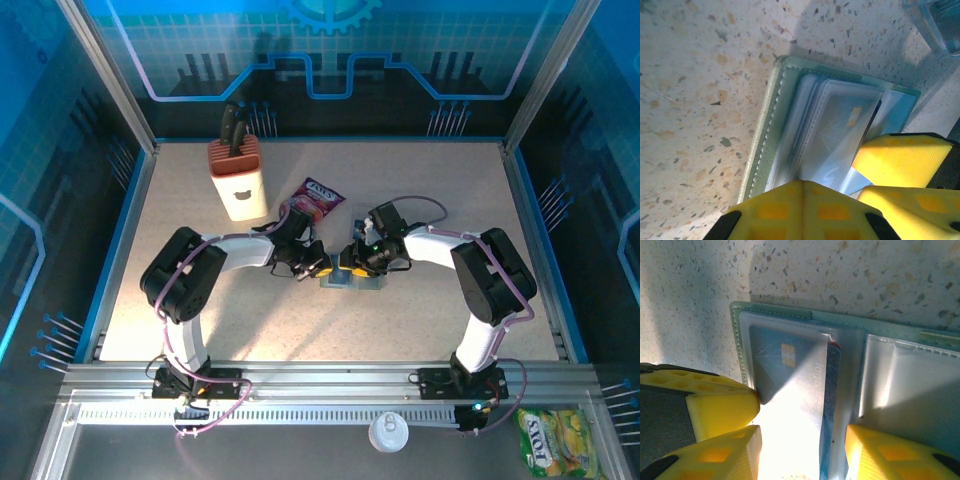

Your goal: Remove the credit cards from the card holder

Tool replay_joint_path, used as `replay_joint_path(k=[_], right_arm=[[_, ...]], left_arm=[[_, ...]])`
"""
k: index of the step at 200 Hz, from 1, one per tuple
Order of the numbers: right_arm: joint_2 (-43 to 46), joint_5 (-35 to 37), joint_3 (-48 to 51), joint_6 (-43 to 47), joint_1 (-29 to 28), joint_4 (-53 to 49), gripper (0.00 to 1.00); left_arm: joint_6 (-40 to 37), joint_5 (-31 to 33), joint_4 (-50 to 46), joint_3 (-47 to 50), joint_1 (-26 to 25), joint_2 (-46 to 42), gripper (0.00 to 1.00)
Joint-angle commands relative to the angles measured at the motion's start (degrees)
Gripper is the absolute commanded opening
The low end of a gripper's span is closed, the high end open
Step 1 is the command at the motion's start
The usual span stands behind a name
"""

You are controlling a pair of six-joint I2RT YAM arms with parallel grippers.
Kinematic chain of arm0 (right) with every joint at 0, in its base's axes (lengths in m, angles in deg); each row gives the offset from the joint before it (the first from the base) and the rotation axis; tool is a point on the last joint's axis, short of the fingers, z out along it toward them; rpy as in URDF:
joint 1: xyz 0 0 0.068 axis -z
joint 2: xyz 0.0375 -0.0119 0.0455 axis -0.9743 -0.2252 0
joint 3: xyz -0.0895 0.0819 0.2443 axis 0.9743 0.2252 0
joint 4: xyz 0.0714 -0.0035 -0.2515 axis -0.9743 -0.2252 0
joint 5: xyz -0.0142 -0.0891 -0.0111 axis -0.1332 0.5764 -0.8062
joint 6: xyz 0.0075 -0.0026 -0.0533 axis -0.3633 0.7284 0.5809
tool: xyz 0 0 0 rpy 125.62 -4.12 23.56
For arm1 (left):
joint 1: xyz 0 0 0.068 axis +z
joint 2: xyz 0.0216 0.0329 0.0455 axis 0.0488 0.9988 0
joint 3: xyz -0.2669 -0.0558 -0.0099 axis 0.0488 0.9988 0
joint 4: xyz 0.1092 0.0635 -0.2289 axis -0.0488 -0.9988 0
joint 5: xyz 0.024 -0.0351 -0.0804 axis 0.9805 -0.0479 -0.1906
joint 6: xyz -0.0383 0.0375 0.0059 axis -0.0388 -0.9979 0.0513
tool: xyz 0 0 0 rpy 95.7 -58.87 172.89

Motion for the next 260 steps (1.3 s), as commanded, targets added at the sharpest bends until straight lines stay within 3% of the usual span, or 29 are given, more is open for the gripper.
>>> replay_joint_path(k=[1, 47, 95, 170, 260], right_arm=[[1.07, 0.36, -0.77, 0.39, -0.55, -1.73, 0.49], [1.77, -0.01, -1.19, 0.04, -0.57, -1.34, 0.49], [2.22, -0.35, -1.1, -0.28, -0.55, -0.98, 0.49], [2.86, -0.34, -1.38, -0.48, -0.55, -0.8, 0.49], [1.26, -3.6, -0.44, -2.6, -0.55, 4.16, 0.48]], left_arm=[[0.01, -0.85, 1.45, 1.11, 0.38, -2.1, 0.07], [-1.71, 1.74, -3.75, -0.3, 0.31, -1.17, 0.03], [-0.5, 1.23, 2.71, 2.28, 0.3, -3.55, 0.03], [-1.26, 2.18, -4.28, -0.51, 0.24, -0.27, 0.0], [-1.47, 2.29, -5.51, -0.51, 0.36, -0.11, 0.0]])
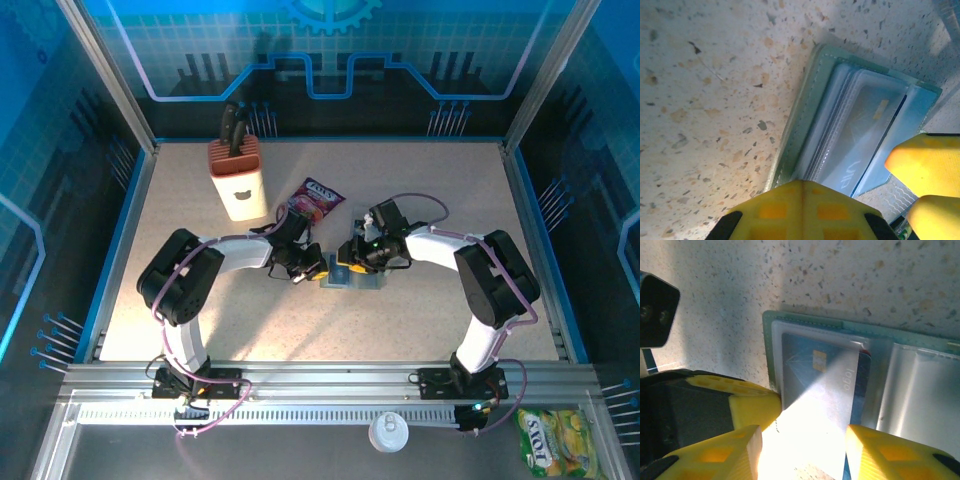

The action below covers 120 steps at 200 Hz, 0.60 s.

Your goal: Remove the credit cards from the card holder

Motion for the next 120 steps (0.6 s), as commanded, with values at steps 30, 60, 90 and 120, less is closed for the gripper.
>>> replay_joint_path(k=[30, 60, 90, 120], right_arm=[[-1.12, -1.05, -0.41, -0.59, -0.55, 0.45, 0.47], [-1.92, -0.65, -0.5, -0.07, -0.55, -0.31, 0.47], [-2.32, -0.9, -0.44, 0.09, -0.55, -0.18, 0.45], [-2.54, -0.86, -0.32, 0.3, -0.55, -0.34, 0.45]], left_arm=[[-1.09, 0.65, -2.43, -1.34, 0.31, 1.05, 0.0], [-1.1, 0.65, -2.51, -1.34, 0.35, 1.08, 0.0], [-1.09, 0.65, -2.59, -1.39, 0.33, 1.06, 0.0], [-1.09, 0.74, -2.72, -1.34, 0.36, 0.96, 0.0]])
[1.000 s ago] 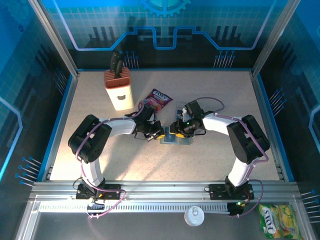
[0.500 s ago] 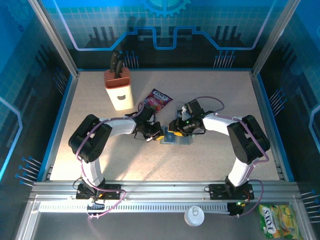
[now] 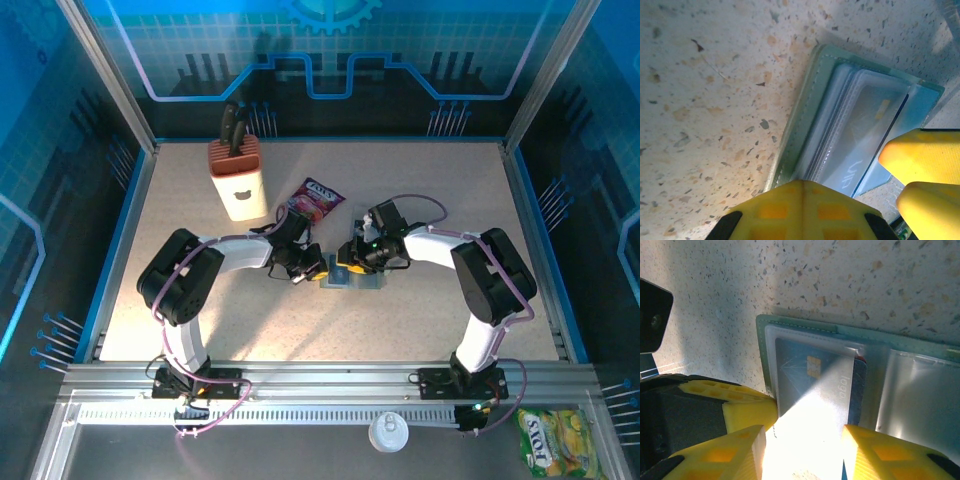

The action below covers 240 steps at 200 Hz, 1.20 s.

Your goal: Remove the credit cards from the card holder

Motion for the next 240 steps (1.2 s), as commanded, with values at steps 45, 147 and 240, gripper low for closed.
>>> replay_joint_path(k=[45, 147, 240], right_arm=[[-1.57, -0.23, -0.21, 0.77, -0.55, -1.45, 0.43], [-0.14, 4.69, -2.78, 4.86, -0.55, -7.87, 0.43], [0.38, 5.79, -3.96, 6.62, -0.55, -9.64, 0.43]], left_arm=[[-1.11, 0.61, -2.41, -1.3, 0.32, 1.05, 0.0], [-1.17, 0.65, -2.6, -1.47, 0.35, 1.16, 0.0], [-1.98, 1.52, -3.98, -2.16, 0.29, 0.03, 0.0]])
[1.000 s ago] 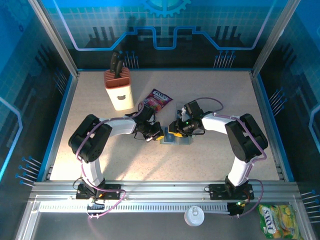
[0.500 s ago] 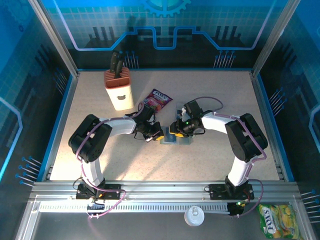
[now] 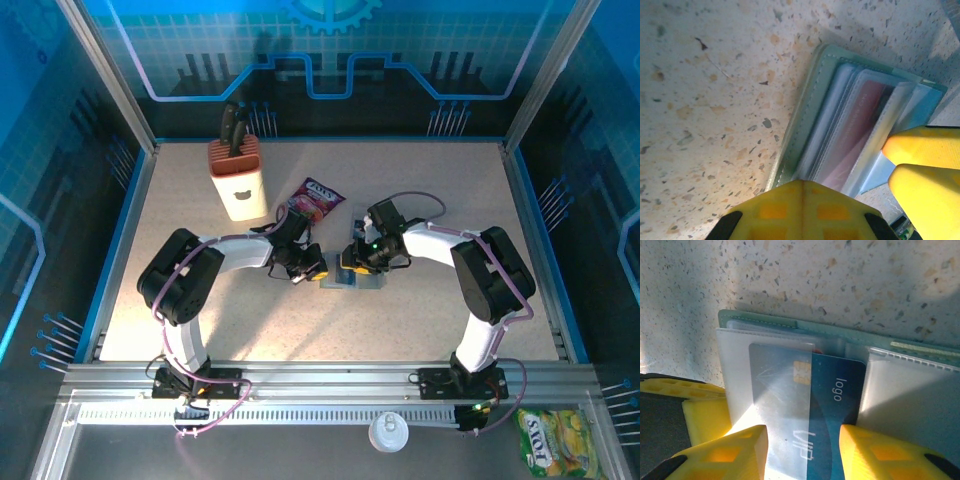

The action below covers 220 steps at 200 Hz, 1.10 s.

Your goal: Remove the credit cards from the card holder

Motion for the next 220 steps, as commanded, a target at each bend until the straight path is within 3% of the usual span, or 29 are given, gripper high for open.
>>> replay_joint_path(k=[1, 134, 220], right_arm=[[0.89, 0.87, -1.32, 1.21, -0.55, -2.06, 0.43], [4.54, 0.12, 0.51, 0.58, -0.09, -0.34, 0.45], [4.46, -0.4, 2.81, -0.72, 0.66, 1.28, 0.45]], left_arm=[[-1.77, 1.33, -3.02, -1.77, 0.29, -0.08, 0.0], [-4.13, 3.89, -7.35, -5.18, -0.05, -3.25, 0.0], [-5.19, 1.21, -8.97, -11.43, -3.89, 3.65, 0.0]])
